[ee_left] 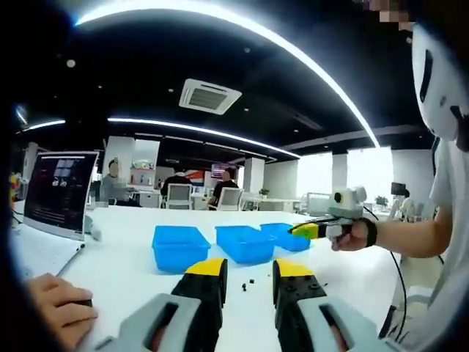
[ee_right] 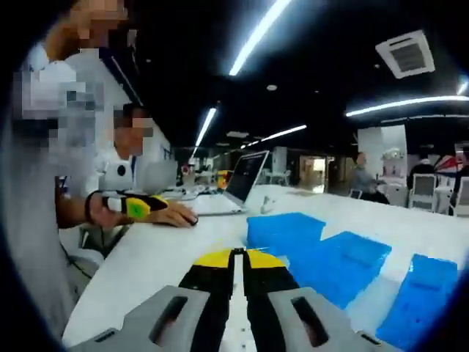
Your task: Pick up the resistors one by one and place each resistor into its matching bin, sorting the parts by color and model until every resistor is separated into the correct bin for its type
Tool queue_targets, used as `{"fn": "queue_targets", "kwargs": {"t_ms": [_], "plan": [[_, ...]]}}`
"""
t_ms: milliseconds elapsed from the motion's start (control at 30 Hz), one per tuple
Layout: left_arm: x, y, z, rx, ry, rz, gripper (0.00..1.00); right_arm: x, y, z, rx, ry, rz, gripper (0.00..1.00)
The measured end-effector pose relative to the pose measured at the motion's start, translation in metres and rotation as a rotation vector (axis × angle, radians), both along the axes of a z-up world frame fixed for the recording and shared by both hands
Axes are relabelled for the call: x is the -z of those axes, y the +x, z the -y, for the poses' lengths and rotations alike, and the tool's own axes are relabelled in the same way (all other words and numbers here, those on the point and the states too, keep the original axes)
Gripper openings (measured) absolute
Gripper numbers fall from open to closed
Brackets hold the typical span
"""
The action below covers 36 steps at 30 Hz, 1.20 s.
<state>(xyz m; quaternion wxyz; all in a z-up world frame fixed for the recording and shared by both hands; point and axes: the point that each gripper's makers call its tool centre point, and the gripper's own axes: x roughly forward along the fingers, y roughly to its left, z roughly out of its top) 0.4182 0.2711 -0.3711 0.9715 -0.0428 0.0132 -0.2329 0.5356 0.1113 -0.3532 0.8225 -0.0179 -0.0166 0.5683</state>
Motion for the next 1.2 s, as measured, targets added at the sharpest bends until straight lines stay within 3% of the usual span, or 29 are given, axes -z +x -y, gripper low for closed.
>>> {"fn": "queue_targets", "kwargs": {"t_ms": [167,333,433,600,667,700,767,800,1200], "plan": [[0.005,-0.002,0.002,0.003,-0.011,-0.016,0.27,-0.028,0.036,0.044,0.140,0.151,-0.061,0.08],[0.001,-0.001,0.002,0.002,-0.011,-0.008,0.27,-0.031,0.093,0.111,0.393,0.102,-0.003,0.08],[-0.001,0.000,0.001,0.002,-0.014,-0.002,0.27,-0.031,0.112,0.136,0.455,0.155,-0.057,0.08],[-0.001,0.000,0.003,0.007,-0.005,-0.004,0.27,-0.027,0.121,0.147,0.490,0.129,-0.041,0.08],[0.000,0.000,0.003,0.006,-0.003,-0.007,0.27,-0.011,0.131,0.155,0.549,0.055,-0.036,0.09],[0.000,0.000,0.003,0.005,-0.004,-0.008,0.27,0.001,0.138,0.163,0.599,0.022,-0.072,0.14],[0.000,0.000,0.003,0.005,-0.004,-0.008,0.27,0.017,0.149,0.175,0.657,0.061,-0.161,0.35],[-0.001,-0.001,0.003,0.004,-0.001,-0.006,0.27,0.021,0.149,0.177,0.656,0.096,-0.204,0.41],[-0.003,-0.001,-0.001,-0.007,0.000,-0.001,0.27,0.004,0.138,0.178,0.645,0.075,-0.133,0.31]]}}
